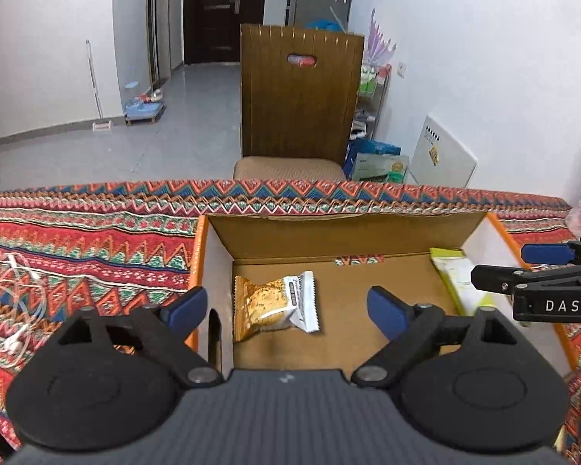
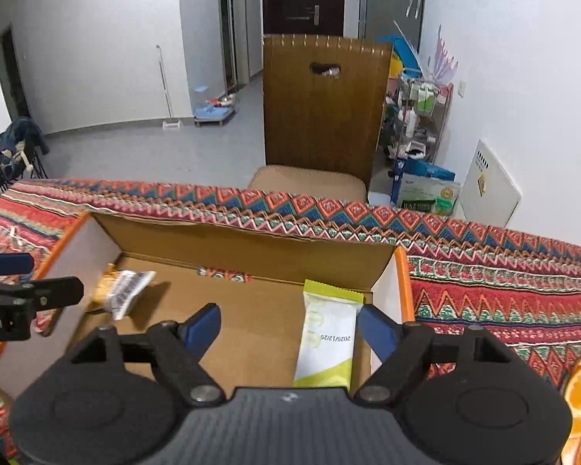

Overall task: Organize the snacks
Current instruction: 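Open both grippers to drop the packets into the box and withdraw, then grasp a cookie packet with the right gripper while the left grasps another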

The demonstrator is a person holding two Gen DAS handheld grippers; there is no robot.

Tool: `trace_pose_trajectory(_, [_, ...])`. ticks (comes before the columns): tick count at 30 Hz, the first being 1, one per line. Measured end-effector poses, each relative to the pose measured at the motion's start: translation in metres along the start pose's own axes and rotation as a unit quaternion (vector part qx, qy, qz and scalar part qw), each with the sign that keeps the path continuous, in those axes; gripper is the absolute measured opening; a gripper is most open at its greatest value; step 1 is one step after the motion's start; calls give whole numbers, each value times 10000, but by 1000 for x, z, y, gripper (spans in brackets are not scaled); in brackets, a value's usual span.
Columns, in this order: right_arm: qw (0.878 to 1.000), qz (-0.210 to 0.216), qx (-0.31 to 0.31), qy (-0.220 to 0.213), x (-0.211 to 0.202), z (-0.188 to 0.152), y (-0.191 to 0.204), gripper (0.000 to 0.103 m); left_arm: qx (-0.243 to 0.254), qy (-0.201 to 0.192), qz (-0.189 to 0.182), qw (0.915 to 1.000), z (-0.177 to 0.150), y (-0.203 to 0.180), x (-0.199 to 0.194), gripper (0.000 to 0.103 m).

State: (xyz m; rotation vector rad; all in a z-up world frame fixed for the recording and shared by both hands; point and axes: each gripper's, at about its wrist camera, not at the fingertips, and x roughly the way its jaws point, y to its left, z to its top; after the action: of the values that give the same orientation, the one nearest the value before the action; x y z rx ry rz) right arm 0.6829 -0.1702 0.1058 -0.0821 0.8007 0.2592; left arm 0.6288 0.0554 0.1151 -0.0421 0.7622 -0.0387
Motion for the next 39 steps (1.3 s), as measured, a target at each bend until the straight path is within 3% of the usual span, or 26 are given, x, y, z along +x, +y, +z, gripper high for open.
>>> trace_pose_trajectory(14, [9973, 280, -97, -674, -136, -62, 18, 86, 36, -636, -199, 9978, -53, -25, -149, 100])
trace_pose_trajectory(23, [9925, 307, -331, -1137, -212, -132, 34, 89, 48, -995, -234, 9947, -120, -32, -223, 102])
trace_pose_trajectory(39, [9835, 713, -183, -1652, -306, -277, 46, 97, 101, -1833, -68, 9830, -260, -36, -335, 103])
